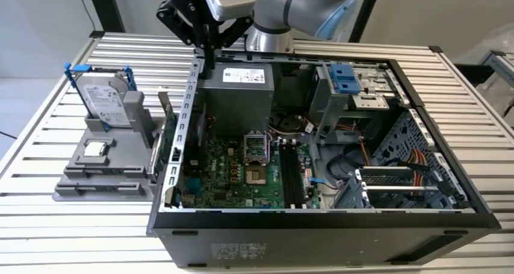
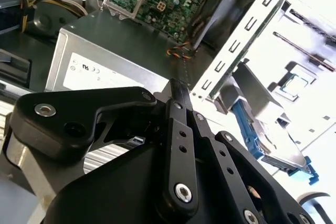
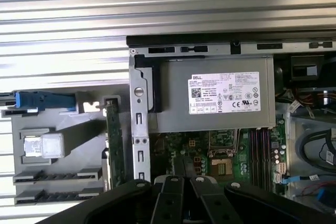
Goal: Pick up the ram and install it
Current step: 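Reach for the ram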
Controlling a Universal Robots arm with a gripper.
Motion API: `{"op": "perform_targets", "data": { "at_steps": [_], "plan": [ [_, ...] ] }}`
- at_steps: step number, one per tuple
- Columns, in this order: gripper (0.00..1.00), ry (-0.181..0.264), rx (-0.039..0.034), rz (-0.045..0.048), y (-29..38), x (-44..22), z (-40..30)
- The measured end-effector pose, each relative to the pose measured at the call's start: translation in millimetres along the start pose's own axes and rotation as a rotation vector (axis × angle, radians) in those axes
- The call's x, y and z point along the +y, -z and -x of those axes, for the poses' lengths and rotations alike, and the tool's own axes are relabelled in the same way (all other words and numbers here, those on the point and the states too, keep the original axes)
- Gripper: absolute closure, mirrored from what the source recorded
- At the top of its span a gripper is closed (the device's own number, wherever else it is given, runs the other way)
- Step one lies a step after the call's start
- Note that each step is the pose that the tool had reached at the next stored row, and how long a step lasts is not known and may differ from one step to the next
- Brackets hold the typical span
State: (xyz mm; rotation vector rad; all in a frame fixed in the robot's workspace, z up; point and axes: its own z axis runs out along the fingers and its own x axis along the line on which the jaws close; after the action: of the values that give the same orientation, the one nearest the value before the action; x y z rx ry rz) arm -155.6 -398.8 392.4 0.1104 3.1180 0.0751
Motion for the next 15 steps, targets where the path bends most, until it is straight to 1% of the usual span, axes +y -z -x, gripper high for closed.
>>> {"op": "perform_targets", "data": {
  "at_steps": [15],
  "plan": [
    [1.0, 0.0, 0.0, 0.0, 0.5, -1.8, -24.8]
  ]
}}
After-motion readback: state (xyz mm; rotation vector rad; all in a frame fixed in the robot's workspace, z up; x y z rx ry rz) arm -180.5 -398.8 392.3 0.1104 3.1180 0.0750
